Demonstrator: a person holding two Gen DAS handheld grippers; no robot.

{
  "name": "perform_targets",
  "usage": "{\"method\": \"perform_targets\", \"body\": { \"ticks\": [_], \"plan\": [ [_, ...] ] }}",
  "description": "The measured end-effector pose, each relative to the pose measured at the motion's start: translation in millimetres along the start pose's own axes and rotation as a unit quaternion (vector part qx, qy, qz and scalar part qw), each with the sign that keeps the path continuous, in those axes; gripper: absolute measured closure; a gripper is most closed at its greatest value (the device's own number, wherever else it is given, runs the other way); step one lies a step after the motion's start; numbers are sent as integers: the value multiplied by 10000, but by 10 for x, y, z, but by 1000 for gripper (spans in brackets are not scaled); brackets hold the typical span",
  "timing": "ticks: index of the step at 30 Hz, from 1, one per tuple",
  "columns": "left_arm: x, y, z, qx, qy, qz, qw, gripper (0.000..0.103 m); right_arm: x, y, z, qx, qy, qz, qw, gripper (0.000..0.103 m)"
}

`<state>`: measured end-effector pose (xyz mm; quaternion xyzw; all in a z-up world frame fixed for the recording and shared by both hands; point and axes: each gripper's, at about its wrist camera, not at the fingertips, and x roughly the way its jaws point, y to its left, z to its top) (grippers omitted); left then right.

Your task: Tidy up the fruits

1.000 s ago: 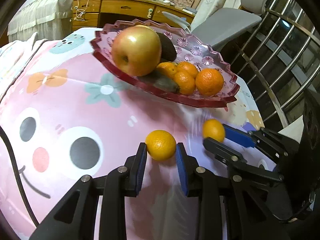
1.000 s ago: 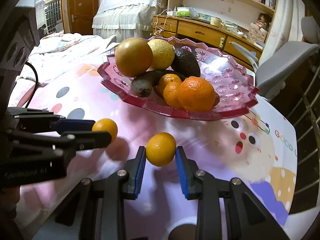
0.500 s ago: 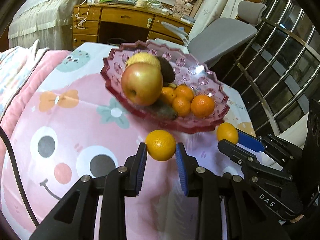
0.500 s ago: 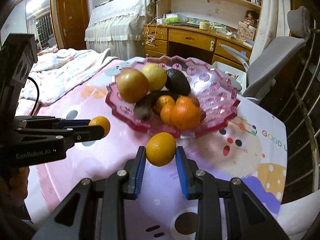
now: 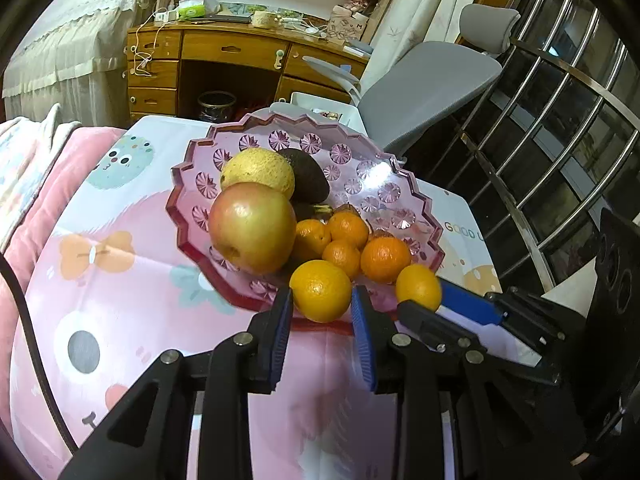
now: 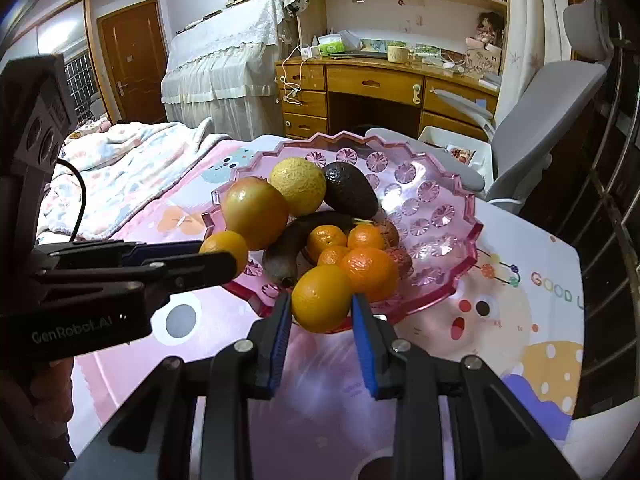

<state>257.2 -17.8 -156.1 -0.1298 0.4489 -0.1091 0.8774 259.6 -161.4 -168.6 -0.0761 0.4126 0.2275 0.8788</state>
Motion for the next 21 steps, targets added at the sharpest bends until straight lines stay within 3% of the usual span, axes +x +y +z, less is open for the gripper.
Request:
{"method": "perform_targets", "body": {
  "ticks": [3,7,12,18,21],
  "plan": [
    [45,5,53,-17,42,-9,10000,72,52,6,13,33,33,6,10000,72],
    [36,13,94,-85,4,104,9999,44,84,17,32,101,65,87,9999,68],
    [-17,58,51,-153,13,216,9996,41,39,51,29,107,-12,57,9999,52],
    [-110,121,-137,-296,130,466,9984,28,-8,73,-56,273,33,126,9995,44],
    [-147,165,-270,-367,306,587,9971,26,-14,94,-148,386,174,80,9991,41]
  ]
}}
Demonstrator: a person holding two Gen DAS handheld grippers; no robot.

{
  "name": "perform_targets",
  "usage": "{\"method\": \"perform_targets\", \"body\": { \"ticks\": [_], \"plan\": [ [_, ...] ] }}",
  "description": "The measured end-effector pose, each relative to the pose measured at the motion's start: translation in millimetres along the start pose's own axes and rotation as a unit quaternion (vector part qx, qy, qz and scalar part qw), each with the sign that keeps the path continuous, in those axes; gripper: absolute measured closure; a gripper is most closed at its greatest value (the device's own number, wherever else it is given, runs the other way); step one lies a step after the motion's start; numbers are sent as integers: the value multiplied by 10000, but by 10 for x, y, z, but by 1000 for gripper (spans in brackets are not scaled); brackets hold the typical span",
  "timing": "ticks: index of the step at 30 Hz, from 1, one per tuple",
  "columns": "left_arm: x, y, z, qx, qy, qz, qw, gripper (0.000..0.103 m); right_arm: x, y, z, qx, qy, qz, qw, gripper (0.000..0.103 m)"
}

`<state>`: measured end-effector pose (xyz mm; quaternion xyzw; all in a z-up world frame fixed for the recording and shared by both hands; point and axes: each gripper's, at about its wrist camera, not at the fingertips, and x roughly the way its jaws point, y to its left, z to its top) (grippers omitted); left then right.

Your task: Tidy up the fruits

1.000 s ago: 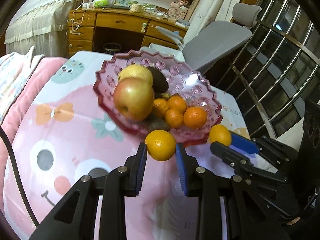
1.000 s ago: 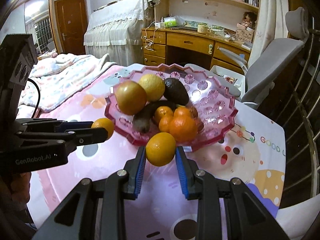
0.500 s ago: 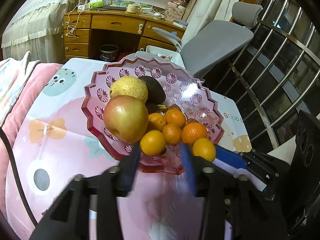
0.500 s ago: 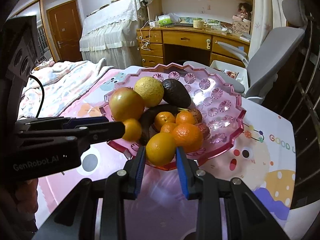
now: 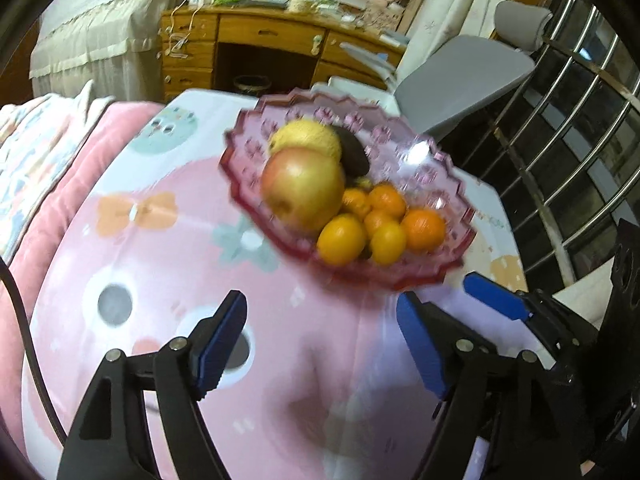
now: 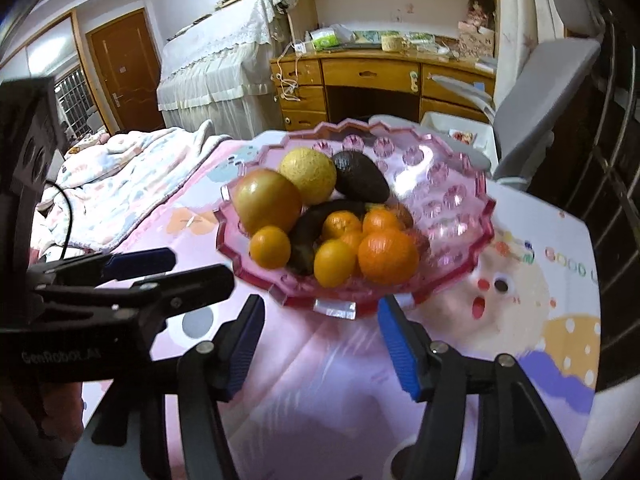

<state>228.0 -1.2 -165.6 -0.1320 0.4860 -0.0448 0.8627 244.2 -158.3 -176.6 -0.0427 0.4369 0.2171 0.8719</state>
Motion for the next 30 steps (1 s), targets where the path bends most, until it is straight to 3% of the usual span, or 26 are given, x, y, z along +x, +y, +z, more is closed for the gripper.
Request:
{"method": "perform_targets", "body": {
  "ticks": [5,9,15,19,23,27,30],
  "plan": [
    [-81,137,-227,-59,477,224,9986,24,-56,75,-228,250,426,-305,9983,37],
    [-235,220,-407,100,760,199,9969,21,-180,156,-483,767,807,-359,9931,33],
    [-719,364,-649,383,1167,-36,9924,15,-541,496,-859,1572,1445,-497,9757,31],
    [-1192,439,-658,662,1290,46,9894,14,-957,814,-1025,1914,1687,-662,9646,27],
    [-1704,432,-550,858,1145,194,9895,13,-1429,1011,-1013,2171,1518,-681,9619,19],
    [-2112,328,-445,964,956,232,9905,11,-1846,1116,-769,1989,1146,-637,9712,10],
    [-2351,191,-379,1046,841,249,9906,10,-2092,1150,-591,1923,916,-622,9751,8]
  ]
}}
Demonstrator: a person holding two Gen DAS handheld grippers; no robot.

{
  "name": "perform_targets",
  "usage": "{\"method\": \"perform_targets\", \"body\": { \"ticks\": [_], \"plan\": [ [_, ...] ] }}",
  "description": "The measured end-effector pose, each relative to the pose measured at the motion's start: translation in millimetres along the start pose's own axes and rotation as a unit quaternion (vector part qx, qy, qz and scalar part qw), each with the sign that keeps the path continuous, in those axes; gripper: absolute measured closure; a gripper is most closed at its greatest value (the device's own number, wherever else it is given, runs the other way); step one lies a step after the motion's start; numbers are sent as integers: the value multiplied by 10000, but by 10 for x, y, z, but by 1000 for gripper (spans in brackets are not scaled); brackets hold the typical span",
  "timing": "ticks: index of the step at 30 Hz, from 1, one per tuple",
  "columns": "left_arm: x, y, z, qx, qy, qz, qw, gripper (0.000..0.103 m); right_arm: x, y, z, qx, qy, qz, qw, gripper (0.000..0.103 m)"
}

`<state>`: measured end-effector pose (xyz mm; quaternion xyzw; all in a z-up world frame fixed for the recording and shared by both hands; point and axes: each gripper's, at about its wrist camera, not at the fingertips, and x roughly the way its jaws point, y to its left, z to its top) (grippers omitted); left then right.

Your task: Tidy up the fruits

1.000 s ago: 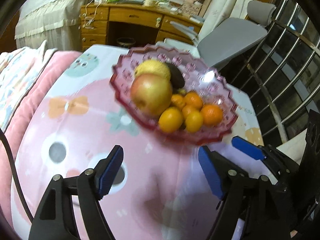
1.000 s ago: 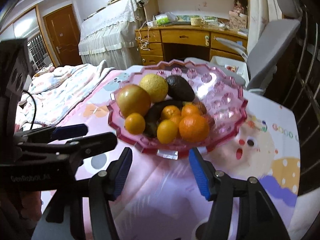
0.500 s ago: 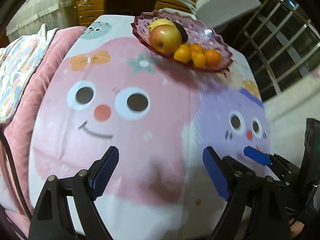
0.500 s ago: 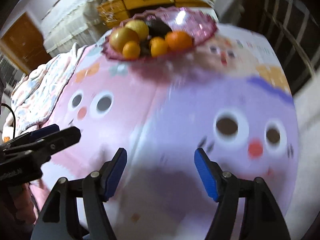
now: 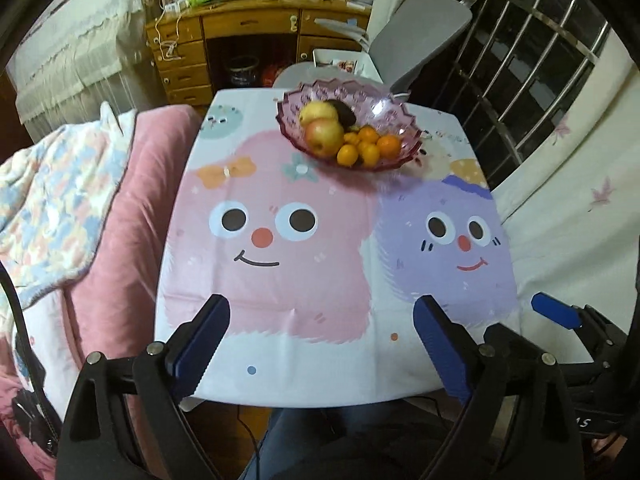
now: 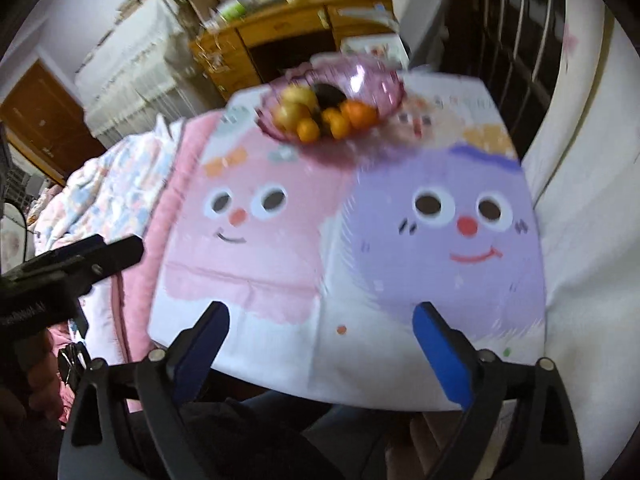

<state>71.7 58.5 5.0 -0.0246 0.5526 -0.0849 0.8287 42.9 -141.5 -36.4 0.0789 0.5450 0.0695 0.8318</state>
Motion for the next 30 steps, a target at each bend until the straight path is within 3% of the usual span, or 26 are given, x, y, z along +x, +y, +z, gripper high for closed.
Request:
{"method": "perform_targets", "body": {
  "ticks": [3,10,17,20,21,30],
  "plan": [
    [-203,-112,42,137,-160,-119,9997,10,-246,8,14,159,-225,7,9996,8],
    [-489,-341,26,291,-587,7,9979,10,-563,-10,-59,368,-295,-53,9989,7],
    [-444,-413,-188,294,-518,163,9981,9,-714,20,-320,539,-468,-94,9974,7],
    [-454,-420,-238,278,-576,172,9978,1,-758,36,-375,566,-581,-279,9963,4],
    [-462,-424,-260,269,-615,173,9976,1,-774,34,-388,573,-595,-337,9960,0],
    [-526,-400,-335,274,-632,239,9973,1,-775,73,-453,488,-605,-629,9950,0]
  ]
}}
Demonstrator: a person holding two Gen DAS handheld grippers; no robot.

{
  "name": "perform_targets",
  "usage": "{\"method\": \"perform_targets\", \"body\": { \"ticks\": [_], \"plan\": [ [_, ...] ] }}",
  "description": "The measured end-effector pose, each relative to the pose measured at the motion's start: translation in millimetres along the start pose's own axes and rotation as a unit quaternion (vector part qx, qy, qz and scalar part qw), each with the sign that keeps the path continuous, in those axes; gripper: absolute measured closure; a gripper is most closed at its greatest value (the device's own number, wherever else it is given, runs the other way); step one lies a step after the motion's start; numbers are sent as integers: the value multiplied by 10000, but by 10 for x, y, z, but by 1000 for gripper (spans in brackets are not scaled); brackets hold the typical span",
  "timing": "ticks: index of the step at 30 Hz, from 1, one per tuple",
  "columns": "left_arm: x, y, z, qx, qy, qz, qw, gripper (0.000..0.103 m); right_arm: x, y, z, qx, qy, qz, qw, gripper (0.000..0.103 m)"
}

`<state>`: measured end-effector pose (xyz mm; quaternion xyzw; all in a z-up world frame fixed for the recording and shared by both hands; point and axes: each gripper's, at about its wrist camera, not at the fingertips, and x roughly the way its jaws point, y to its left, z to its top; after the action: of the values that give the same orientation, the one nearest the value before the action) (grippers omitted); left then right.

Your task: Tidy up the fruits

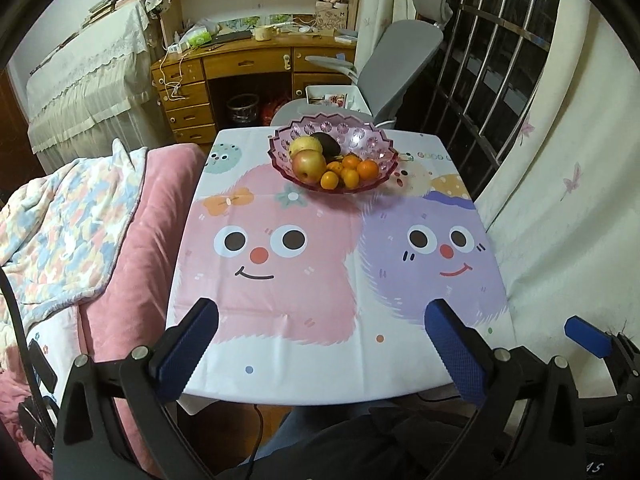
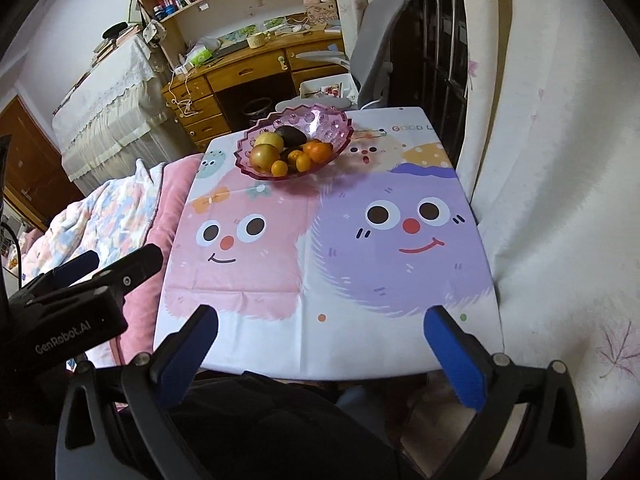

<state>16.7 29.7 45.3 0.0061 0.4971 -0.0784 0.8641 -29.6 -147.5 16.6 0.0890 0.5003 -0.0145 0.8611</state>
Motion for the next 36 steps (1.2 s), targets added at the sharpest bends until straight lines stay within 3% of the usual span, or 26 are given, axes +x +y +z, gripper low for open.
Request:
{"method": "perform_targets", "body": {
  "ticks": [36],
  "plan": [
    [48,2,28,35,33,145,9999,1,48,90,-25,-88,122,-22,9999,0]
  ]
}}
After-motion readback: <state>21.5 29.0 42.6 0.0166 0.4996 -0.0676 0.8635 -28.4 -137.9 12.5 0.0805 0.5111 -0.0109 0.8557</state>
